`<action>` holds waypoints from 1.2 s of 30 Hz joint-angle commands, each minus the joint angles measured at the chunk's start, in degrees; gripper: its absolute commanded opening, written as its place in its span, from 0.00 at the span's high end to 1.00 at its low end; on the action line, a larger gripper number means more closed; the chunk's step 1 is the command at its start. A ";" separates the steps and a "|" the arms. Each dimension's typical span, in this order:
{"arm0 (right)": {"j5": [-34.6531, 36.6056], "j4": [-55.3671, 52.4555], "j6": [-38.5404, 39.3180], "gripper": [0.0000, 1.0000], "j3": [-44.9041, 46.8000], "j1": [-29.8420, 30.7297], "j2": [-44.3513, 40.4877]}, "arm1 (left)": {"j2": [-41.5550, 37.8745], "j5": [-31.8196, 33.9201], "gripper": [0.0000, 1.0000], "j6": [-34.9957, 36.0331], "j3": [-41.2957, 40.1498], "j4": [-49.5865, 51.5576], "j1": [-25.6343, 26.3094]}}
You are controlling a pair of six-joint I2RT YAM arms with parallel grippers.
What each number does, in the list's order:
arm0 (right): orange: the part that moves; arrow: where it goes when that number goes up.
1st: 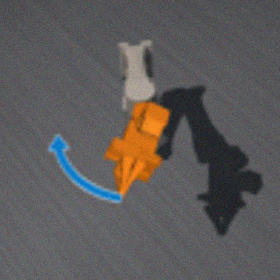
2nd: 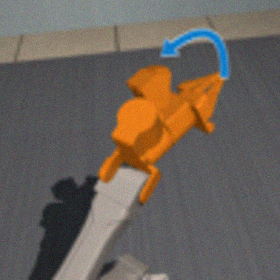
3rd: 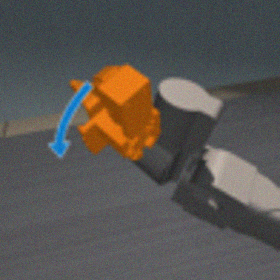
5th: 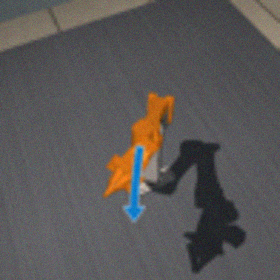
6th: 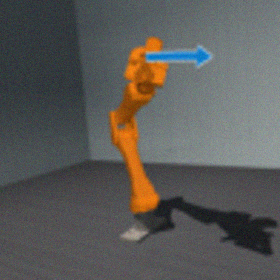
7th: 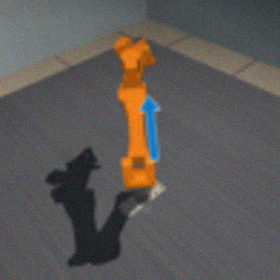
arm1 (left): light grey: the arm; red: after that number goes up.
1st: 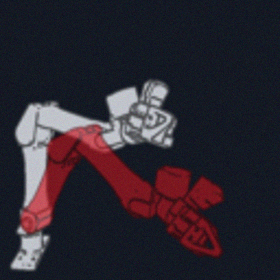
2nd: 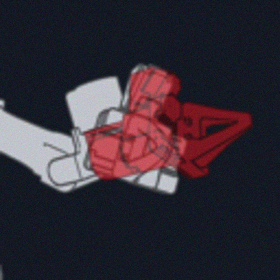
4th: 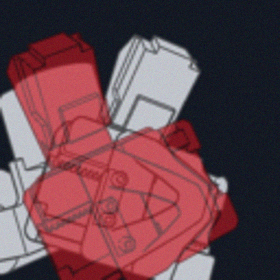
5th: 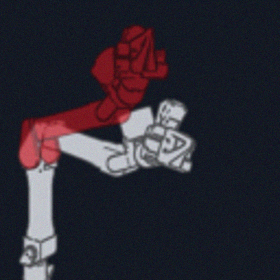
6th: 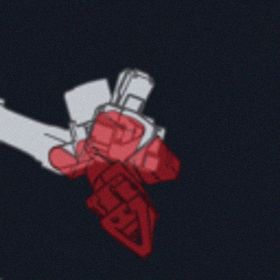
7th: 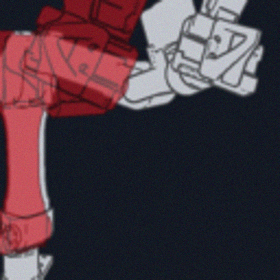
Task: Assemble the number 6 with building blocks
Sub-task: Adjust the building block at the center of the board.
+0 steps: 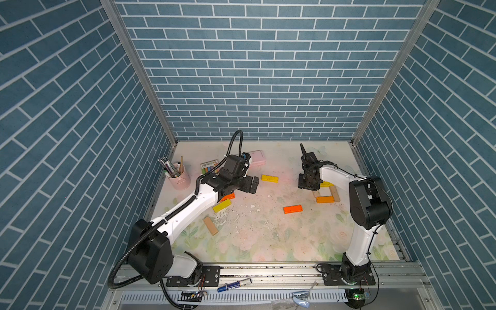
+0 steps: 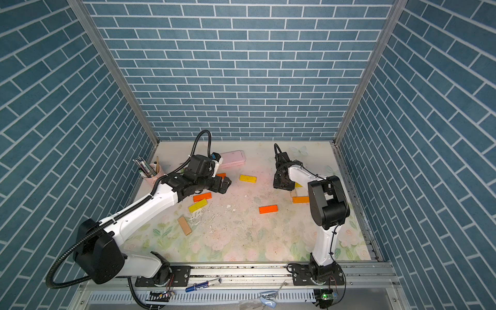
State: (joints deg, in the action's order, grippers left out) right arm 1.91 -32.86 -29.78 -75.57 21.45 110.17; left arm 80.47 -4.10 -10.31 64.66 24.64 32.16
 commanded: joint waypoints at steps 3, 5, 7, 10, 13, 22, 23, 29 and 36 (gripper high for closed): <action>3.75 -4.12 -1.36 0.46 -2.51 0.47 2.66 | -1.30 0.58 0.01 -0.16 1.25 0.84 -0.43; 4.35 -4.25 -1.18 0.43 -2.36 0.52 2.68 | -1.17 0.59 0.01 -0.16 1.25 0.76 -0.43; 4.59 -4.39 -1.07 0.42 -2.37 0.52 2.92 | -1.06 0.41 0.01 -0.15 1.25 0.76 -0.43; 4.44 -4.58 -0.81 0.39 -2.74 0.53 3.77 | -0.77 0.32 0.01 -0.15 1.25 0.67 -0.43; 4.39 -4.68 -0.97 0.38 -2.91 0.59 4.34 | -0.54 0.33 0.01 -0.18 1.25 0.65 -0.43; 4.46 -5.10 -0.89 0.36 -3.69 0.56 4.45 | -0.42 0.32 0.01 -0.15 1.19 0.56 -0.52; 4.57 -5.26 -0.89 0.36 -3.87 0.61 4.35 | -0.35 0.32 0.01 -0.15 1.17 0.58 -0.52; 3.23 -4.20 -1.33 0.36 -4.32 1.04 2.48 | -0.27 0.41 0.01 -0.25 1.25 0.67 -0.78; -0.08 -1.91 -0.47 0.36 -4.29 2.62 -0.03 | 0.02 0.75 0.01 -0.43 1.34 0.76 -1.14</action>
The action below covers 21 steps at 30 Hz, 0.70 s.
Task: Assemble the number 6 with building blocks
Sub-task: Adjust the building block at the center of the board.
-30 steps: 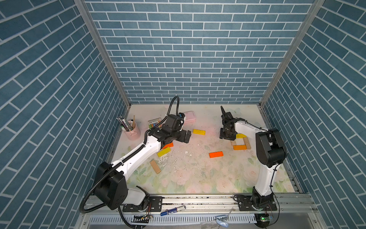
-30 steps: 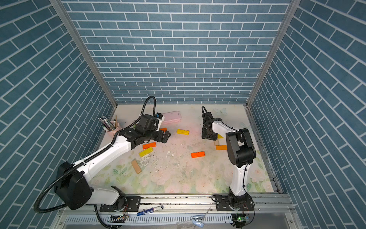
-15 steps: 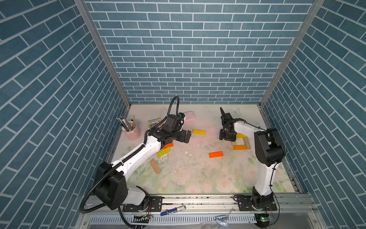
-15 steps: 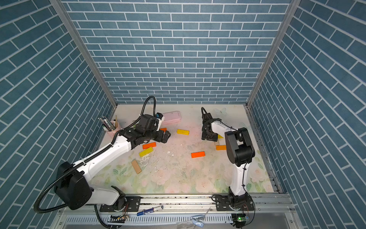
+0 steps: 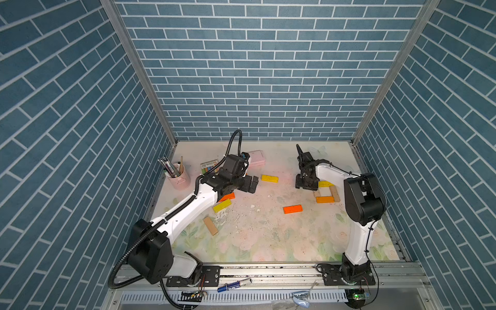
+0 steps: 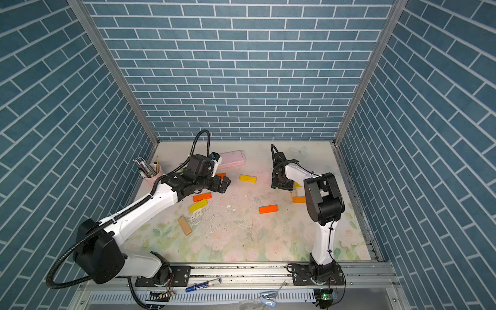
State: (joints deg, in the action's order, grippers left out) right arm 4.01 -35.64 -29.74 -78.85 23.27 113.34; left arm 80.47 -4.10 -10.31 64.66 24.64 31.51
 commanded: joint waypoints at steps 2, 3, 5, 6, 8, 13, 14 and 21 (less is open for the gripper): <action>-3.22 1.80 1.23 0.36 -0.93 1.23 -3.60 | 0.13 0.67 0.01 -0.51 1.51 0.91 -0.51; -3.98 2.33 2.62 0.35 -0.96 1.54 -3.74 | 0.13 0.67 0.01 -0.50 1.52 0.93 -0.57; -5.10 3.23 5.90 0.31 -1.25 2.42 -3.82 | 0.15 0.79 0.01 -0.51 1.60 1.02 -0.68; -5.78 3.83 7.56 0.29 -1.43 2.72 -3.72 | -0.02 1.05 0.01 -0.52 1.61 1.11 -0.82; -6.22 4.63 11.06 0.27 -2.47 3.27 -3.15 | -0.40 1.69 0.01 -0.47 1.52 1.11 -1.00; -8.65 6.76 20.06 0.21 -6.58 3.77 -1.10 | -1.27 4.62 0.01 -0.33 1.25 1.33 -1.82; -10.71 6.82 22.08 0.21 -7.78 3.86 -0.33 | -1.40 5.40 0.01 -0.33 1.25 1.49 -2.04; -16.73 6.43 37.63 0.21 -14.09 4.50 4.52 | -2.74 7.42 0.01 -1.08 0.66 0.83 -5.06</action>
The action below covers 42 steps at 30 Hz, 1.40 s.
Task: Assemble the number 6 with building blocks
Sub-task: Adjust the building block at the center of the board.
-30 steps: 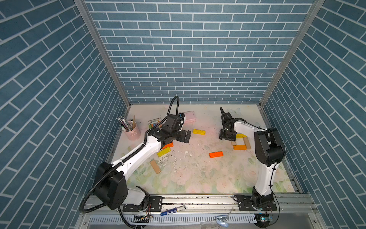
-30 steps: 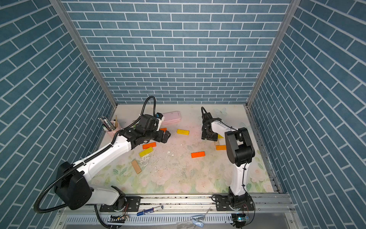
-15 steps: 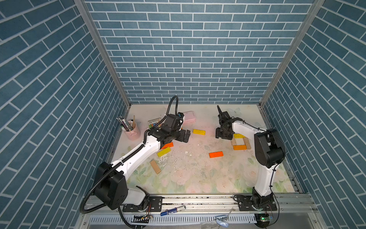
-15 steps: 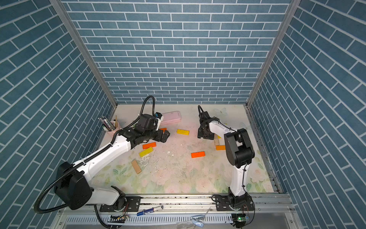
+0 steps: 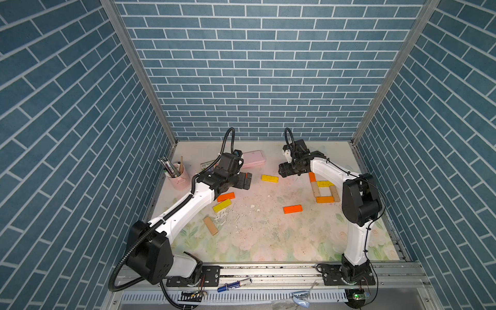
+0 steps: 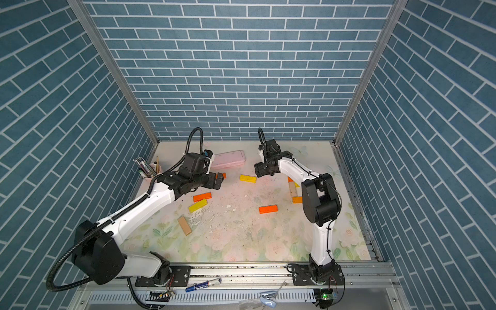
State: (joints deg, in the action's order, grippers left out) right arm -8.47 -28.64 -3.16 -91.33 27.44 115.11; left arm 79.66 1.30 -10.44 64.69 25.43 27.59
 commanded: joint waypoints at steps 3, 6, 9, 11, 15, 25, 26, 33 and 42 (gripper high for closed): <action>-6.59 -3.03 15.64 0.22 -5.06 0.60 4.88 | -2.18 2.37 0.01 -1.02 0.37 -0.19 -2.08; -8.63 -4.32 19.86 0.23 -7.10 1.08 6.50 | -2.14 2.39 0.01 -0.87 0.27 -0.36 -3.01; -9.86 -4.91 24.14 0.23 -7.91 1.80 7.83 | -1.96 2.39 0.01 -0.73 0.36 -0.29 -3.77; -9.70 -5.85 26.62 0.24 -9.00 2.49 9.04 | -2.03 2.30 0.01 -0.80 0.37 -0.29 -4.38; -8.32 -7.74 29.49 0.25 -11.55 3.86 12.28 | -1.98 1.97 0.01 -0.90 0.27 -0.56 -4.70; -4.52 -8.80 30.95 0.31 -14.41 6.65 16.65 | -1.85 1.42 0.01 -0.85 0.18 -0.71 -5.28; -3.92 -9.07 30.85 0.33 -14.78 6.82 17.02 | -1.73 1.42 0.01 -0.90 0.18 -0.73 -5.36; 2.42 -6.91 26.37 0.52 -13.71 7.24 17.25 | -2.28 1.25 0.01 -0.96 0.09 -0.90 -5.83; 9.82 -5.59 7.24 0.77 -11.81 7.28 16.36 | -2.05 0.81 0.01 -1.17 0.00 -1.26 -6.37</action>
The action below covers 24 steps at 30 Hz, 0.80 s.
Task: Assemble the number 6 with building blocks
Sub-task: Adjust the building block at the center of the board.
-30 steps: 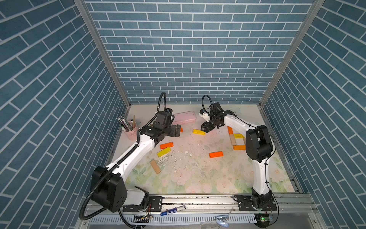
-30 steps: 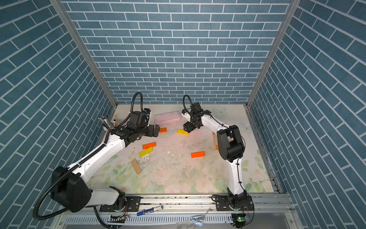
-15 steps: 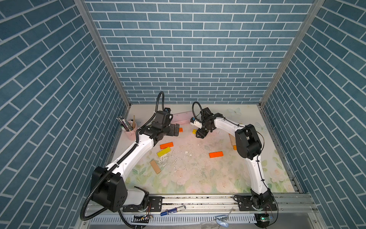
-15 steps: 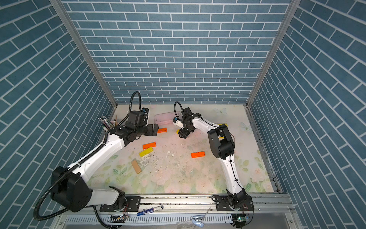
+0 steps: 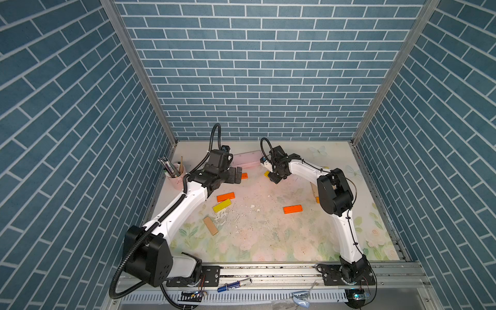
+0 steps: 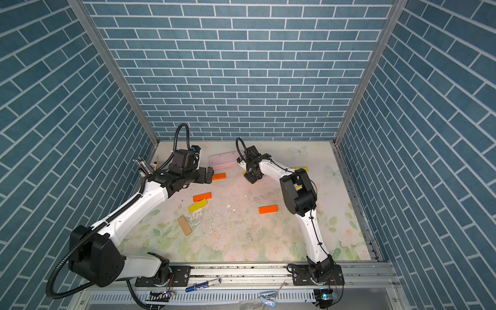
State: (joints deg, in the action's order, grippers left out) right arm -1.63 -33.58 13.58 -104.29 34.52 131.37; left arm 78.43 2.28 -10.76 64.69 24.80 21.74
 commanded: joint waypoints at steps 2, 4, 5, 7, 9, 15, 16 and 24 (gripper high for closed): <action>4.69 -1.17 -17.13 0.77 1.13 0.17 -0.14 | -0.69 -0.39 0.01 -1.11 0.00 -0.63 -0.56; 6.57 -1.49 -25.48 0.77 1.79 0.19 -0.56 | -0.96 -0.60 0.01 -1.23 -0.06 -0.71 -0.56; 6.41 -1.29 -30.50 0.76 2.76 0.19 -1.01 | -0.99 -0.61 0.01 -1.28 -0.09 -0.80 -0.51; 6.43 -0.11 -37.18 0.77 4.82 0.19 -1.75 | -1.14 -0.77 0.01 -1.41 -0.17 -0.91 -0.52; 5.98 2.72 -40.76 0.76 7.78 0.19 -2.85 | -1.11 -1.00 0.01 -1.54 -0.17 -0.89 -0.54; 12.14 1.09 -46.22 0.76 8.70 -0.23 -3.27 | -1.86 -1.48 0.01 -1.74 -0.43 -1.15 -0.52; 12.06 1.27 -47.23 0.76 8.98 -0.49 -3.41 | -1.97 -1.49 0.01 -1.72 -0.52 -1.31 -0.50; 11.40 -0.01 -48.28 0.75 6.83 -0.86 -2.43 | -2.72 -1.52 0.01 -1.72 -0.79 -1.42 -0.55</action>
State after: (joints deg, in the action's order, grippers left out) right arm 7.77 -28.69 -31.42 -97.41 34.28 127.81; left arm 76.88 0.75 -11.64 64.66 24.12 21.54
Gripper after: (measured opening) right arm 0.308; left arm 0.994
